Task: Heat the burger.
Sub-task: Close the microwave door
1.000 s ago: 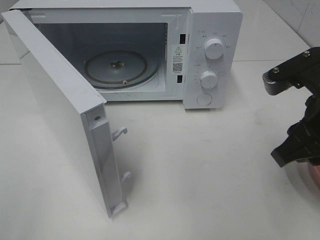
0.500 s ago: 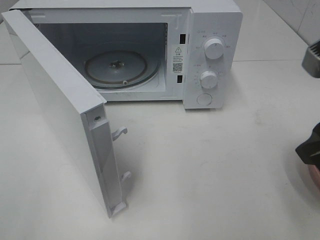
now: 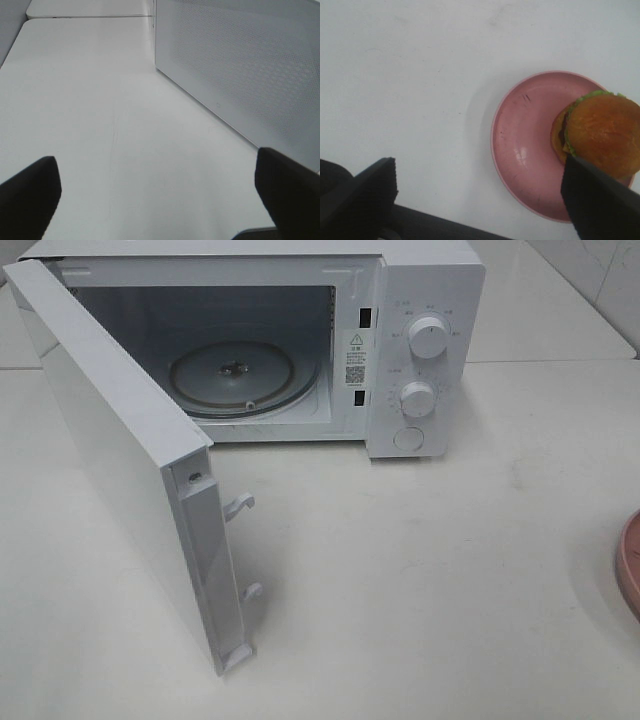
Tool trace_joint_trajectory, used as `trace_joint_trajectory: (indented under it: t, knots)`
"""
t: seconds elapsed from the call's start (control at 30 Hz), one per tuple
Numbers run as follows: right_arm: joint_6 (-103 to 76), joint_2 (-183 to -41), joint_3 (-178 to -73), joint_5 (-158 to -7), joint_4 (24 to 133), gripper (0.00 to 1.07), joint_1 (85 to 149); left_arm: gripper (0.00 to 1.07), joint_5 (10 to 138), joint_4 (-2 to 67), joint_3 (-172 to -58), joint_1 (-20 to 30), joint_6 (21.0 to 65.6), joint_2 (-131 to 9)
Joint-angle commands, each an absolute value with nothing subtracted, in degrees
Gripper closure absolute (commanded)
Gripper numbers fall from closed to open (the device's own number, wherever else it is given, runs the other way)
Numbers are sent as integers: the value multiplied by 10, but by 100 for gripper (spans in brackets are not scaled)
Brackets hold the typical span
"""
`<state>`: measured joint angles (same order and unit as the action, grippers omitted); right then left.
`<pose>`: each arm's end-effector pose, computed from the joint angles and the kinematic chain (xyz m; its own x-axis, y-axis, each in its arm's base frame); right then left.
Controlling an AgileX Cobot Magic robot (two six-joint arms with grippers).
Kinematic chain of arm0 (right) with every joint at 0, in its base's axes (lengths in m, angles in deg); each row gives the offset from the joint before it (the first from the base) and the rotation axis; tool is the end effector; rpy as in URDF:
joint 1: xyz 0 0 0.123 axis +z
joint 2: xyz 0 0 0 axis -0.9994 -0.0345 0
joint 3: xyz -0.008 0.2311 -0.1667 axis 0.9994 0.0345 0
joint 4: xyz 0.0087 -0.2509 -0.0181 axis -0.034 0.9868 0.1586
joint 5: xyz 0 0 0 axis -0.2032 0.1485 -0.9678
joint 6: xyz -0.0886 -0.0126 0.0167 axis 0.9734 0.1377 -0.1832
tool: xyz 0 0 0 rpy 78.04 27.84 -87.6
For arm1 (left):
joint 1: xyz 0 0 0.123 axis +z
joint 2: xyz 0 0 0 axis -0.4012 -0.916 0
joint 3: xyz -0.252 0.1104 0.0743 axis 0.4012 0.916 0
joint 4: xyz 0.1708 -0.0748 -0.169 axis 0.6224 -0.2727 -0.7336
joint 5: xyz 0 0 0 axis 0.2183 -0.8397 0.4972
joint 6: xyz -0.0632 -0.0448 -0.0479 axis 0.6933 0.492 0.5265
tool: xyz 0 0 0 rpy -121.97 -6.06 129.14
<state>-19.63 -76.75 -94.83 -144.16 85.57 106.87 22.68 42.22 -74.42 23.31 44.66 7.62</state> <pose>0.0864 0.0196 0.3020 -0.7059 -0.2831 -0.6492 -0.2858 0.9525 -0.1046 -0.0087 -0.0067 0.2797 -0.4581 0.0056 -0.8889 0.0732 0.9968 -0.0315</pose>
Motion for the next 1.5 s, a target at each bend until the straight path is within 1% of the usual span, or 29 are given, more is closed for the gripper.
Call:
trace_joint_trajectory:
  t: [0.03,0.1,0.23,0.27,0.47,0.57,0.87,1.5]
  knots:
    - [-187,-731,-935,-1455,837,23,1050,9,234,418,-744,234,449,79]
    - [-186,-685,-917,-1457,817,24,1034,9,234,418,-744,234,449,79]
    - [-186,-639,-899,-1456,814,25,1016,9,234,418,-744,234,449,79]
    - [-186,-607,-888,-1456,814,26,1003,9,234,418,-744,234,449,79]
    - [-186,-527,-863,-1427,813,31,970,9,234,418,-744,234,449,79]
    - [-186,-493,-863,-1427,813,32,960,9,234,418,-744,234,449,79]
    - [-187,-420,-863,-1427,810,32,960,9,234,418,-744,234,449,79]
    - [-188,-415,-863,-1427,810,32,960,9,234,418,-744,234,449,80]
